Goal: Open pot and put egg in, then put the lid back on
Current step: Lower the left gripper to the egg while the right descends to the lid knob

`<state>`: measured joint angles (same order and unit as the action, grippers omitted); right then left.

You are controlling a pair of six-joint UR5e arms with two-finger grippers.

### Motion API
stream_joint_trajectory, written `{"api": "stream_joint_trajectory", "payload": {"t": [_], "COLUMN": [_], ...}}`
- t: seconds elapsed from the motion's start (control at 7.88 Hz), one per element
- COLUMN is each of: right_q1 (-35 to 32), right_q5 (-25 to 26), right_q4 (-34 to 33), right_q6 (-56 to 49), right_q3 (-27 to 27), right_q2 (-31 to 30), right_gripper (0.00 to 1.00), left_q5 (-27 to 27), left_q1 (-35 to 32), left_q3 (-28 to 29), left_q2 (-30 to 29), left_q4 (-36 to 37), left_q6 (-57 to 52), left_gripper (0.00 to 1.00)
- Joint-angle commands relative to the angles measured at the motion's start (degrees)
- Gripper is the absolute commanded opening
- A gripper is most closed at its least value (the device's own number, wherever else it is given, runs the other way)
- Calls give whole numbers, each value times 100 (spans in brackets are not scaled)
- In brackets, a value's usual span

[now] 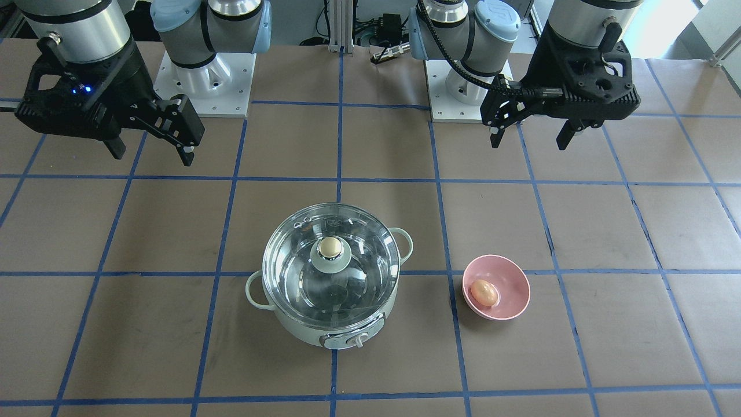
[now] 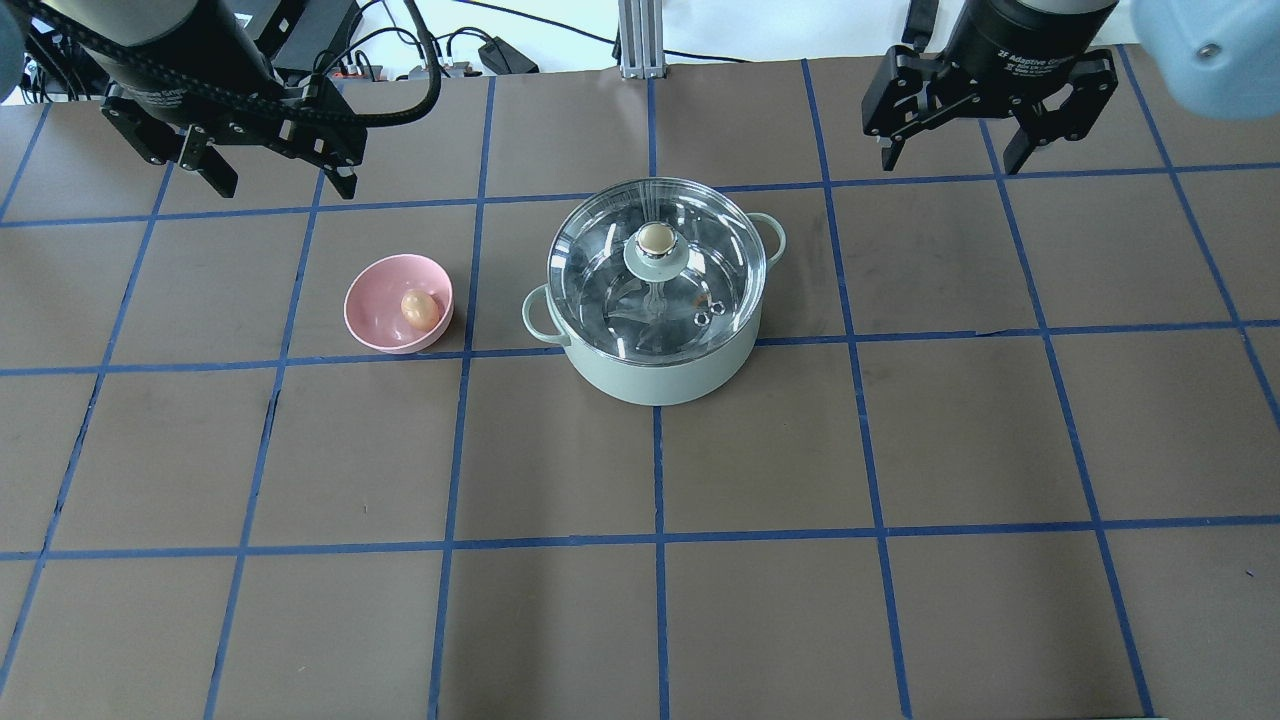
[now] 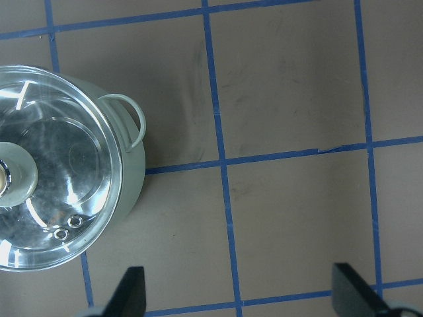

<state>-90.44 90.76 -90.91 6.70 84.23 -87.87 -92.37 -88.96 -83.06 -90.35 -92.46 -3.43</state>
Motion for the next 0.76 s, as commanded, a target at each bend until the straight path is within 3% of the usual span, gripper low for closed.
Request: {"api": "stream_joint_trajectory", "payload": {"t": [0.0,0.25,0.38,0.63], "right_q1": [-17,-227,-515,-1454], "right_q5": [-14,-232,-260,-286], "right_q4": [-75,-539,-768,-1794], "right_q6": [24,443,872,1866], "right_q3": [-3,6,-38,-91], "right_q2": [15,208,479,1374], "right_gripper": [100,100,100,100], "left_q5": [17,35,27,9], "left_q1": [10,19,45,150], "left_q3": [0,0,0,-9], "left_q2": [-43,-445,-935,-1999], "left_q4": [9,122,175,1138], "left_q6": [0,9,44,-17], "left_gripper": [100,100,100,100]}}
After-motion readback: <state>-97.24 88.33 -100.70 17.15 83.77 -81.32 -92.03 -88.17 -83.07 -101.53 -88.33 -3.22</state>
